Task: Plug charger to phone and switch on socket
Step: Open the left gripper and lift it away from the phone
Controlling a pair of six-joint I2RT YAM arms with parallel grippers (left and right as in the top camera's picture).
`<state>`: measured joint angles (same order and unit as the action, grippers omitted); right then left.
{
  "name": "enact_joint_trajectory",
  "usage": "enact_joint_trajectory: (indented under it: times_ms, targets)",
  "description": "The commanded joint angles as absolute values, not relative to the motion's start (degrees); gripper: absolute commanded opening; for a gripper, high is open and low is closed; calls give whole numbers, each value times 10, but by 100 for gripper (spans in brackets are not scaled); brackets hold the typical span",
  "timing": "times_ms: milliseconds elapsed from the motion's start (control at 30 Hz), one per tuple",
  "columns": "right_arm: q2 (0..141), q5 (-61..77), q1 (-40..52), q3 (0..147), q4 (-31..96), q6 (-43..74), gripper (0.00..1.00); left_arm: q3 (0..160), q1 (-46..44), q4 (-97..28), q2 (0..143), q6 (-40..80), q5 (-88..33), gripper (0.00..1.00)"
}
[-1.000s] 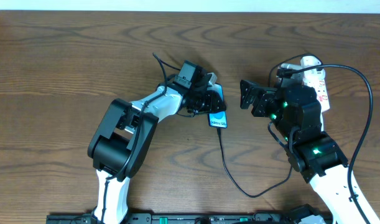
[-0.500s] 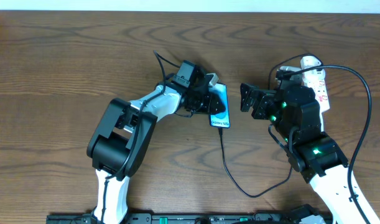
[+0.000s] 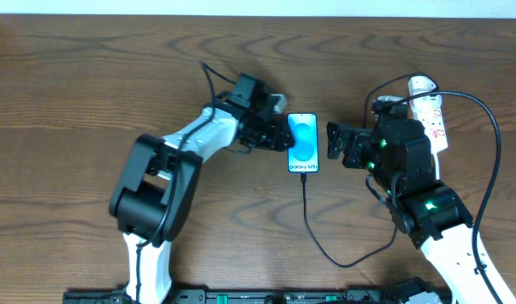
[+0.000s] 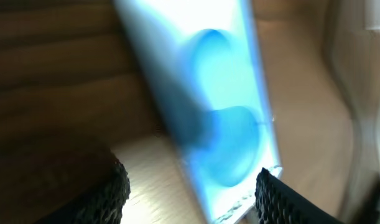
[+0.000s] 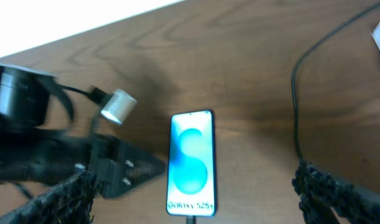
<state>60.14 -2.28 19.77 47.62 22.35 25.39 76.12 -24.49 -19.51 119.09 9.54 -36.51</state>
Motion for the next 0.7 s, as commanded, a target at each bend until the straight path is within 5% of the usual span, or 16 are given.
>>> enact_joint_trajectory:
  times_ms: [0, 33, 67, 100, 133, 200, 400, 433, 667]
  targets:
    - [597, -29, 195, 480, 248, 235, 99, 749, -196, -233, 1100, 88, -219, 68]
    - [600, -29, 195, 480, 254, 235, 99, 749, -177, -246, 1042, 88, -181, 68]
    - [606, -41, 195, 479, 256, 235, 89, 749, -158, -256, 979, 88, -154, 68]
    - [610, -47, 195, 479, 258, 235, 67, 749, -147, -262, 939, 88, -144, 68]
    - [623, -74, 195, 479, 263, 235, 32, 749, -135, -271, 892, 88, -130, 68]
    - [646, -126, 195, 479, 268, 235, 4, 749, -115, -303, 790, 87, -88, 68]
    - [698, -196, 132, 482, 281, 275, 1, 749, -108, -477, 540, 86, 71, 68]
    - [698, -195, 105, 490, 287, 279, 1, 749, -108, -510, 510, 86, 84, 96]
    - [730, -105, -104, 590, 337, 317, 1, 749, -108, -659, 399, 86, 84, 97]
